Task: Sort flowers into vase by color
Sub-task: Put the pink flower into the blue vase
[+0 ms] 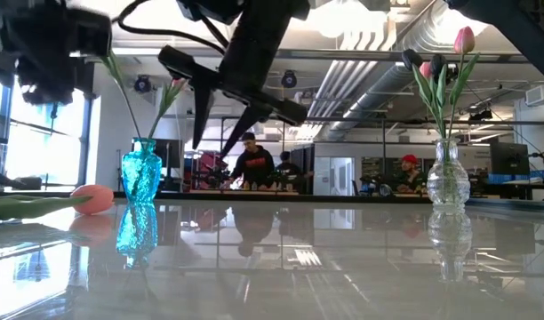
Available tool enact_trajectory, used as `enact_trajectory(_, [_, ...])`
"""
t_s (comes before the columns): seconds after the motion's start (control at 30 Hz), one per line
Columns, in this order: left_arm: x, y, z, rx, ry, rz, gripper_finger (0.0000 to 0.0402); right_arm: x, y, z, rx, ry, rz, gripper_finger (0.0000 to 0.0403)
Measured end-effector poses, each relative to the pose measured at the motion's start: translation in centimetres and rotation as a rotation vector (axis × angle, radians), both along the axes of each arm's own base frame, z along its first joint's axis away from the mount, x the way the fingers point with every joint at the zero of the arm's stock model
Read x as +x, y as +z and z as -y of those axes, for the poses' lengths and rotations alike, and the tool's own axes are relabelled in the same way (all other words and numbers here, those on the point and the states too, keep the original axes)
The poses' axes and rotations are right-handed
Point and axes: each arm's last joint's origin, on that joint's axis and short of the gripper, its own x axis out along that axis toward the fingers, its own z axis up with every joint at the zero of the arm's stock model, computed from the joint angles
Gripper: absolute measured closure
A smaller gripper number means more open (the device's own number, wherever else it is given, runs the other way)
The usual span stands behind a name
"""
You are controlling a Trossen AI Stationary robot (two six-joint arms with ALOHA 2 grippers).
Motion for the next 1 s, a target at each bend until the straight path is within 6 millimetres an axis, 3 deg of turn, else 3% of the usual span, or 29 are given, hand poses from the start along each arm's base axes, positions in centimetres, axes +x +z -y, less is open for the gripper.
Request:
enact_trajectory(0.2, [0.8, -4.2, 0.9, -0.048, 0.077, 0.015, 0.0308, -0.6, -0.2, -0.8, 0.001, 0.021, -0.066, 0.0257])
enact_trajectory(0.37, [1.0, -6.6, 1.0, -0.006, 0.125, -0.042, 0.0308, -1.1, -0.4, -1.8, -0.002, 0.038, -0.110, 0.0257])
enact_trajectory(0.7, [3.2, -8.7, 1.9, -0.048, 0.090, -0.062, 0.0308, -2.0, -0.5, -3.9, 0.007, 0.033, -0.168, 0.0257])
enact_trajectory(1.0, [3.8, -11.0, 3.4, -0.064, 0.047, -0.170, 0.0308, -3.0, -0.7, -4.7, 0.002, 0.045, -0.266, 0.0257])
